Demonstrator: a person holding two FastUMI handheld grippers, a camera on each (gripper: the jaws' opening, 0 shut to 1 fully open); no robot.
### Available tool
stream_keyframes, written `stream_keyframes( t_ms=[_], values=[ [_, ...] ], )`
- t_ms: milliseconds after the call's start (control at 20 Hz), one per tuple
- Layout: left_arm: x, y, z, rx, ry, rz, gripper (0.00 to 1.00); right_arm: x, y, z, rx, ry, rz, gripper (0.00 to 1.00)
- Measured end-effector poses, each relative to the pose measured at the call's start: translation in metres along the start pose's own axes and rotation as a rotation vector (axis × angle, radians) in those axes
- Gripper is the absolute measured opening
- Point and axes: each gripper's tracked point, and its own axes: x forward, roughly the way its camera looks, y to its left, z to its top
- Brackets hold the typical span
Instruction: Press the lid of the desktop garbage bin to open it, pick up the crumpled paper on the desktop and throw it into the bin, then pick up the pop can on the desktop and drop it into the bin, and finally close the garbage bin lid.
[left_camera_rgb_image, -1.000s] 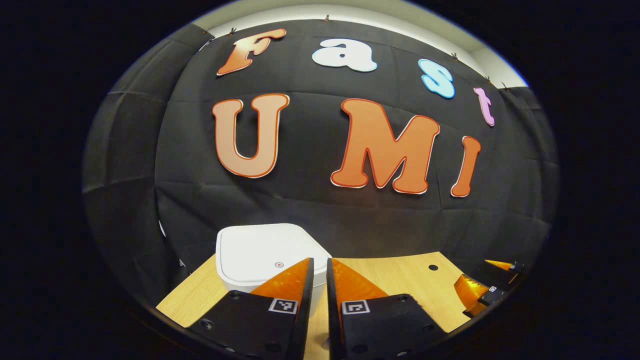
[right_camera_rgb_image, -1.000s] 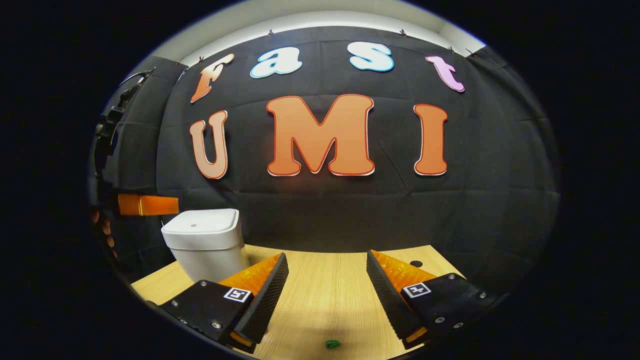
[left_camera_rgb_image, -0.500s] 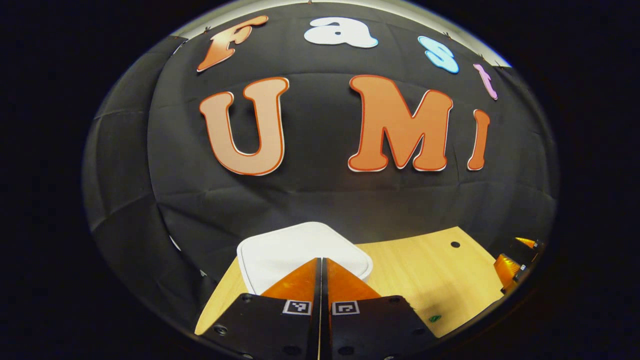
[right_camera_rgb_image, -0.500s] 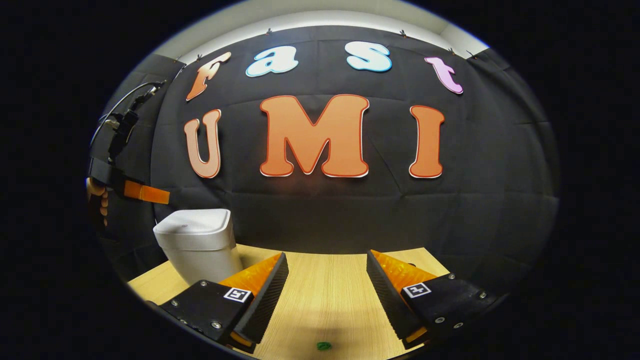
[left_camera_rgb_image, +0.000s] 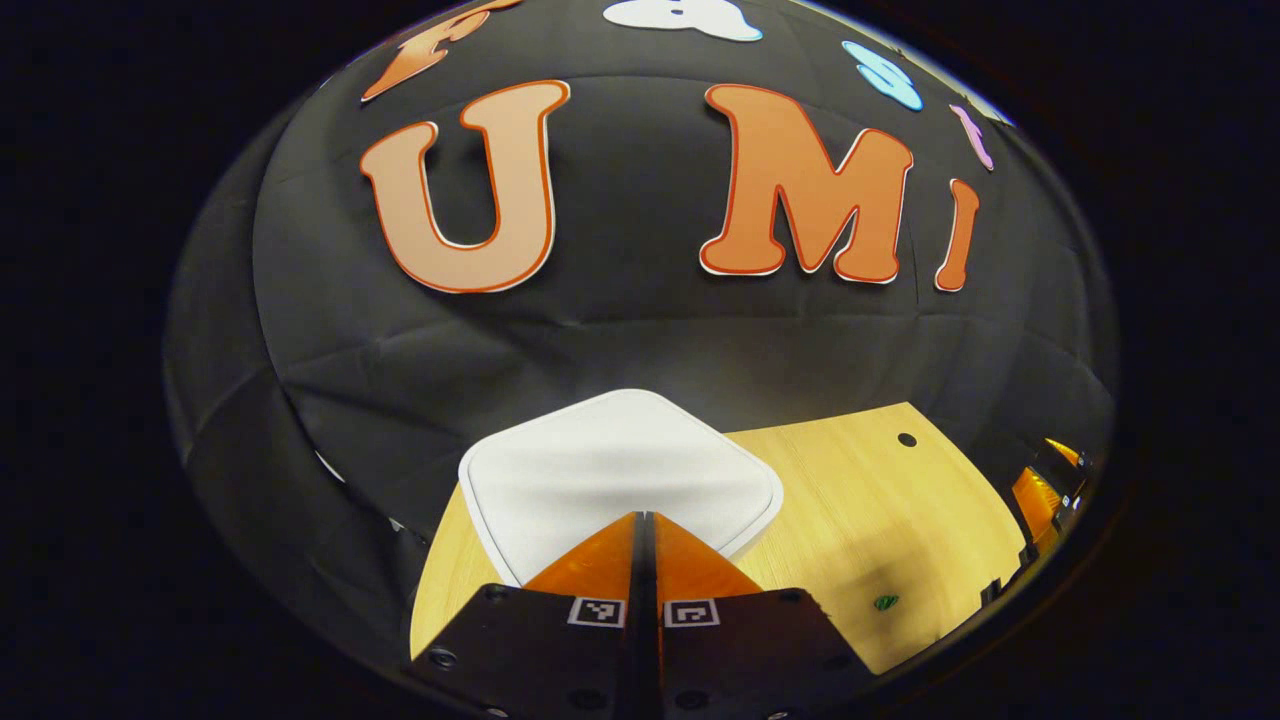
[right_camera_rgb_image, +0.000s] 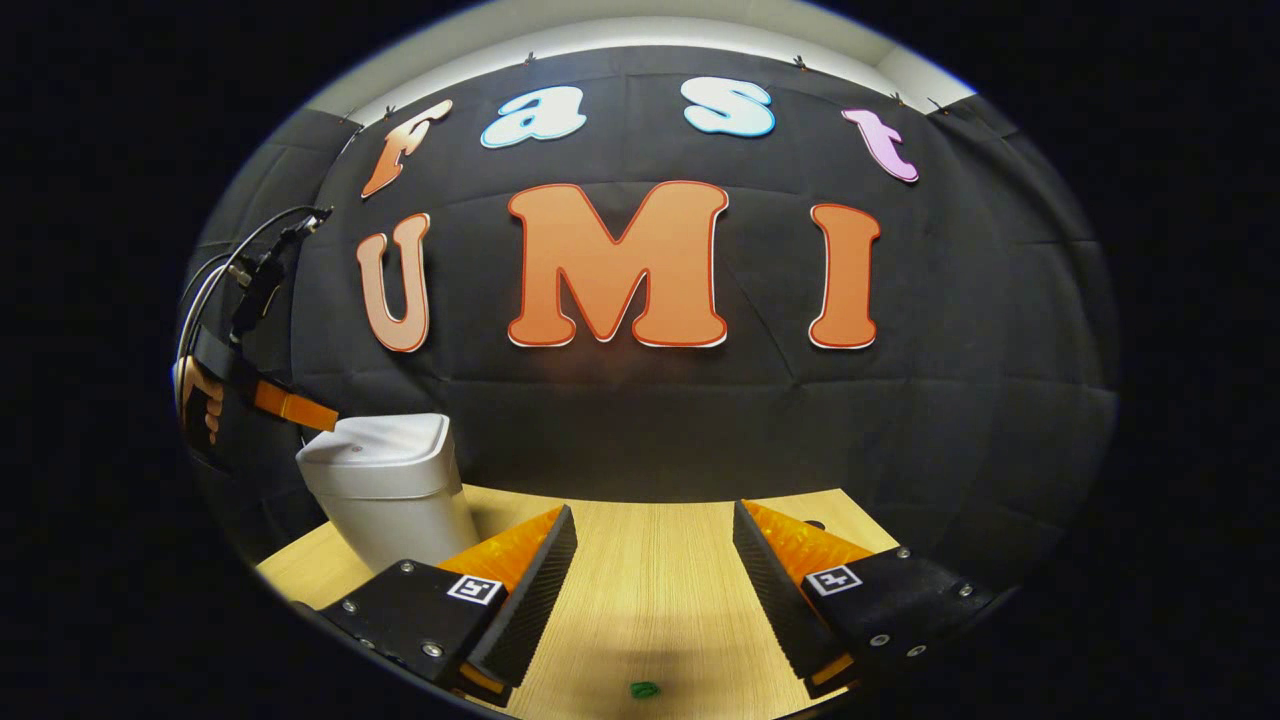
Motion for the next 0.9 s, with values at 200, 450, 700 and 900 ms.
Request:
stream_keyframes(
  t_ms=[200, 450, 700, 900],
  values=[
    [0.012, 0.0, -0.021, -0.013, 0.058, -0.022, 0.0, 0.002, 0.0, -0.002, -0.004, 0.007, -0.005, 0.94],
    [0.007, 0.0, -0.033, -0.036, 0.101, -0.014, 0.0, 0.002, 0.003, 0.0, -0.007, -0.003, -0.016, 0.94],
    [0.007, -0.001, -0.037, -0.124, 0.045, -0.034, 0.01, 0.001, 0.011, -0.008, -0.019, 0.025, -0.004, 0.94],
    [0.003, 0.003, -0.024, -0.142, -0.015, -0.04, 0.01, -0.003, 0.01, 0.0, -0.024, 0.014, 0.001, 0.94]
  ],
)
